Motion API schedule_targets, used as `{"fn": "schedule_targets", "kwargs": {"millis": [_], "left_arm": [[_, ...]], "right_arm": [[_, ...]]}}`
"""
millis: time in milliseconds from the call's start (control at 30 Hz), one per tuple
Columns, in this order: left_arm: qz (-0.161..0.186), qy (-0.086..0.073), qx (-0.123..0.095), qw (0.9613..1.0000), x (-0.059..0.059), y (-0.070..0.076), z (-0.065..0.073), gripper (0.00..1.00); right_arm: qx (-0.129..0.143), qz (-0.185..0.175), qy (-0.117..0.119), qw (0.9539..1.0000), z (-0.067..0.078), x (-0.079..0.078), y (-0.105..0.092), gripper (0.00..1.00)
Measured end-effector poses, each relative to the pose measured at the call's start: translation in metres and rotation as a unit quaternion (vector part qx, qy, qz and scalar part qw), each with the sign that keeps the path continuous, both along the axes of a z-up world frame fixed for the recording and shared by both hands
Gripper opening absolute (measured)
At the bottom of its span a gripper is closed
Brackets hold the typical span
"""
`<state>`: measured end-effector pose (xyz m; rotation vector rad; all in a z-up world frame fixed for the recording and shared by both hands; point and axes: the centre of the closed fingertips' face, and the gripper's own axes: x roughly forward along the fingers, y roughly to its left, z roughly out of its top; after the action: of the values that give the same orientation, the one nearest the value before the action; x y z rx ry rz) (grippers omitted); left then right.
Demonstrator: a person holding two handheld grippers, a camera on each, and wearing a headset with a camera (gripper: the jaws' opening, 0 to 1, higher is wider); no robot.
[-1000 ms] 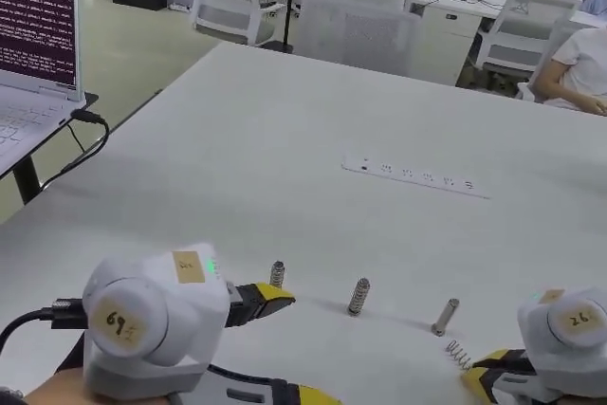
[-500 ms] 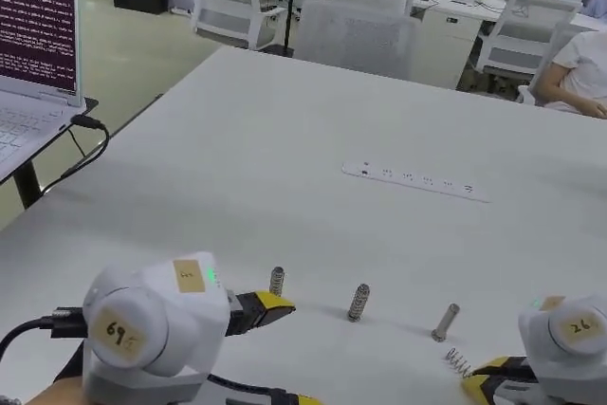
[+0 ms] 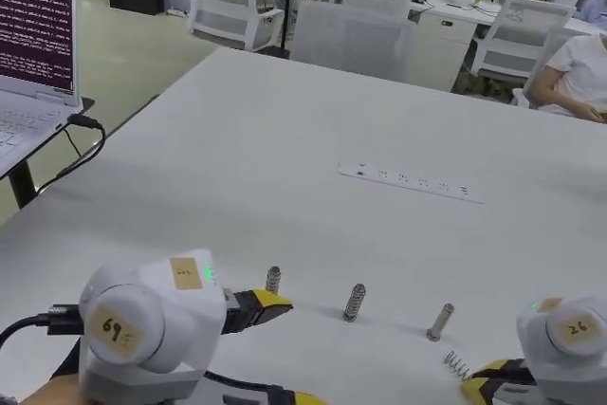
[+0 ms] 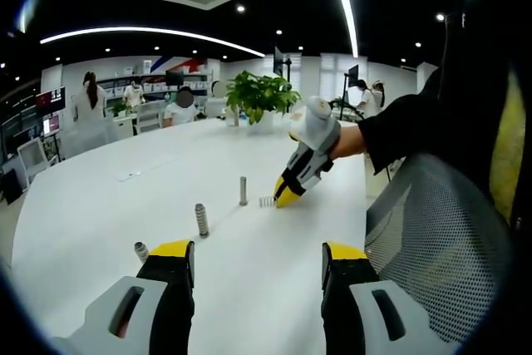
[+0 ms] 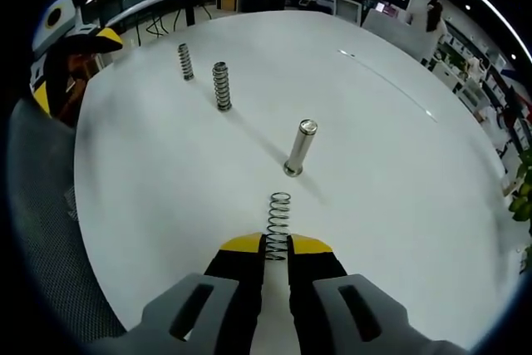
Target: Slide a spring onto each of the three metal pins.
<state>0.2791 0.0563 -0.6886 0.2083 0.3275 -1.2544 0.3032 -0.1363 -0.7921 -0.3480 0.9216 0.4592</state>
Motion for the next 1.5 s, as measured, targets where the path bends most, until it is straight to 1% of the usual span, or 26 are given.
{"fn": "schedule_targets", "kwargs": {"millis": [100, 267, 400, 533, 667, 867, 967, 1067, 1133, 1233, 1267, 1367, 1500], "left_arm": [[-0.004, 0.000, 0.001, 1.0000, -0.001, -0.001, 0.000, 0.58], [-0.003, 0.000, 0.001, 1.0000, 0.000, -0.001, 0.000, 0.57], [-0.003, 0.001, 0.001, 1.0000, -0.001, 0.000, -0.001, 0.57], [-0.005, 0.000, 0.002, 1.0000, -0.001, 0.000, -0.001, 0.57], [-0.006, 0.002, 0.004, 1.0000, -0.002, 0.000, -0.001, 0.57], [-0.011, 0.002, 0.004, 0.9999, -0.004, -0.002, -0.002, 0.57], [-0.013, 0.002, 0.004, 0.9999, -0.004, -0.003, -0.002, 0.57], [-0.018, 0.000, 0.006, 0.9998, -0.005, -0.004, -0.002, 0.56], [-0.021, -0.002, 0.006, 0.9998, -0.006, -0.006, -0.001, 0.56], [-0.023, -0.003, 0.006, 0.9997, -0.006, -0.006, 0.000, 0.56], [-0.023, -0.003, 0.006, 0.9997, -0.006, -0.006, 0.000, 0.56], [-0.026, -0.004, 0.007, 0.9996, -0.007, -0.007, 0.000, 0.55], [-0.027, -0.006, 0.007, 0.9996, -0.007, -0.007, 0.000, 0.55]], "right_arm": [[0.004, -0.001, -0.001, 1.0000, 0.001, 0.000, 0.000, 0.08], [0.002, 0.006, 0.005, 1.0000, 0.001, -0.004, 0.003, 0.08], [-0.001, 0.023, 0.004, 0.9997, 0.007, -0.005, 0.010, 0.08], [0.003, 0.034, 0.003, 0.9994, 0.012, -0.005, 0.019, 0.08], [0.001, 0.049, 0.003, 0.9988, 0.016, -0.008, 0.027, 0.08], [0.000, 0.082, 0.003, 0.9967, 0.026, -0.013, 0.044, 0.08], [0.003, 0.091, 0.001, 0.9958, 0.032, -0.014, 0.052, 0.08], [0.011, 0.099, 0.000, 0.9950, 0.039, -0.015, 0.059, 0.08], [0.009, 0.106, 0.001, 0.9943, 0.041, -0.016, 0.061, 0.08], [0.016, 0.122, 0.004, 0.9924, 0.048, -0.022, 0.069, 0.08], [0.017, 0.124, 0.004, 0.9922, 0.049, -0.023, 0.070, 0.08], [0.025, 0.140, 0.003, 0.9899, 0.058, -0.028, 0.079, 0.08], [0.028, 0.155, -0.001, 0.9875, 0.065, -0.032, 0.087, 0.08]]}}
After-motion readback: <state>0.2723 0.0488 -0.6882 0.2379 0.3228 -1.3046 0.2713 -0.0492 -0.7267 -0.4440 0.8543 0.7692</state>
